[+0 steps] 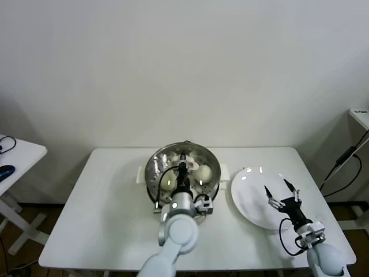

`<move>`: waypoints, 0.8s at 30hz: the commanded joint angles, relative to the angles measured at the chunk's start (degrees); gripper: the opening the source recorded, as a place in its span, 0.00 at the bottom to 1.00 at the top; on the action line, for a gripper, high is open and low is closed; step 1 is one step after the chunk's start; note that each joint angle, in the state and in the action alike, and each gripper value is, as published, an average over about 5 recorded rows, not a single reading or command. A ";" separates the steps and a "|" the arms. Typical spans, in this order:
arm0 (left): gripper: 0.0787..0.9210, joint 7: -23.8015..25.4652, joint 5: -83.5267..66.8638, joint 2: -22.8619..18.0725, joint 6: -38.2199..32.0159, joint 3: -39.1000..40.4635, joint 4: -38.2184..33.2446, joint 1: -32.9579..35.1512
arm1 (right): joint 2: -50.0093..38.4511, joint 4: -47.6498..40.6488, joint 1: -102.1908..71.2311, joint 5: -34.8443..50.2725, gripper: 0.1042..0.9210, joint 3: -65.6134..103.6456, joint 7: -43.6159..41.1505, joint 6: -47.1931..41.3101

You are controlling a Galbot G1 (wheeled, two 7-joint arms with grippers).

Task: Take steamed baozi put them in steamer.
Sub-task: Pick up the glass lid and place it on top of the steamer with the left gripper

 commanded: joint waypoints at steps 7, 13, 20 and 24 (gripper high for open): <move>0.09 -0.81 -0.52 0.06 -0.38 -0.09 0.19 0.21 | 0.37 -0.05 0.03 -0.07 0.88 0.25 -0.29 0.05; 0.11 -0.83 -0.79 0.45 -0.79 -0.20 -0.30 0.30 | 0.35 -0.09 0.15 -0.05 0.88 0.30 -0.48 0.03; 0.31 -1.08 -0.81 0.70 -1.25 -0.43 -1.11 0.80 | 0.32 -0.13 0.11 -0.04 0.88 0.48 -0.89 0.06; 0.45 -1.05 -0.80 0.99 -1.67 -0.54 -2.55 1.28 | 0.21 -0.23 0.09 -0.02 0.88 0.69 -1.08 0.07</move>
